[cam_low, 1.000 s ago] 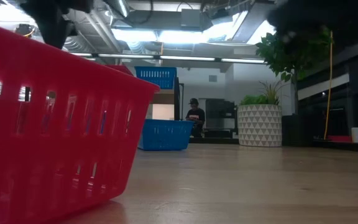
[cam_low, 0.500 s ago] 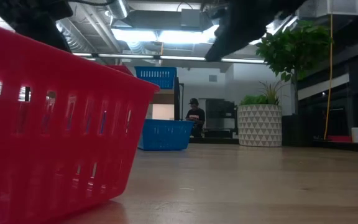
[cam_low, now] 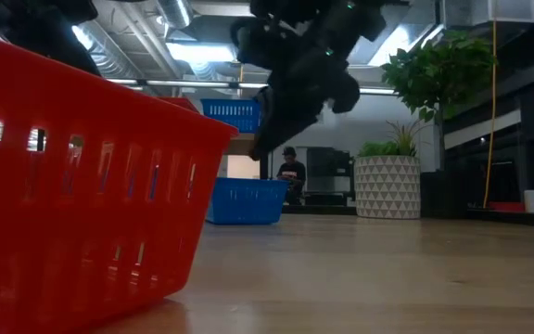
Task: Stack baskets on shelf by color
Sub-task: Stack the top blue bin on top of the blue bin on the shelf
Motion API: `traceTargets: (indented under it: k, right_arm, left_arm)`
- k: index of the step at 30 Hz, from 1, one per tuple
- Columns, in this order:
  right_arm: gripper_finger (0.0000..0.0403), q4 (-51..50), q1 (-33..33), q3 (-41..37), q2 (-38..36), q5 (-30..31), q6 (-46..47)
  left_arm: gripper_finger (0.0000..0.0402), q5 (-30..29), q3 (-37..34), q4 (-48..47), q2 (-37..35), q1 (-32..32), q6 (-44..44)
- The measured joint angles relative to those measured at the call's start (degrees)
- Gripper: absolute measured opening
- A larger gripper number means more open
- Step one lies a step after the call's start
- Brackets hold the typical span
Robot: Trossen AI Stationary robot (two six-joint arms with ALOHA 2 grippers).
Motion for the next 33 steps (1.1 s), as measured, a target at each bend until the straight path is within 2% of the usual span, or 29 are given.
traceTargets:
  k: [4, 9, 15, 18, 22, 27, 30, 33]
  right_arm:
    - [0.0036, -4.22, 0.02, 4.07, 1.53, -3.31, -1.42]
    - [0.0112, -5.68, -0.2, 4.96, 1.62, -3.07, -2.85]
    - [0.0198, -2.92, -1.4, 4.98, 2.84, 4.86, -4.44]
    - [0.0219, -1.97, -2.43, 5.01, 4.06, 4.61, -5.74]
    - [0.0224, -1.87, -3.17, 4.98, 6.11, 5.92, -7.35]
    - [0.0209, -2.55, -3.63, 4.98, 8.19, 6.65, -7.14]
    - [0.0183, -2.43, -3.54, 4.94, 8.64, 8.34, -6.36]
    - [0.0131, -2.82, -3.09, 4.94, 8.66, 9.52, -2.88]
  left_arm:
    - [0.0094, 0.29, 0.0, -0.02, 0.0, -1.59, -1.02]
    - [0.0094, 0.35, 0.0, -0.19, 0.0, -3.44, -1.08]
    - [0.0094, 0.35, 0.0, -0.93, 0.0, -5.14, -0.74]
    - [0.0094, 0.34, 0.0, -1.94, 0.0, -5.77, -0.64]
    - [0.0094, 0.35, 0.0, -2.47, 0.0, -6.41, -0.63]
    - [0.0094, 0.33, 0.0, -2.45, 0.0, -6.55, -0.6]
    - [0.0094, 0.33, 0.0, -2.43, 0.0, -6.55, -0.58]
    - [0.0094, 0.33, 0.0, -2.45, 0.0, -6.55, -0.58]
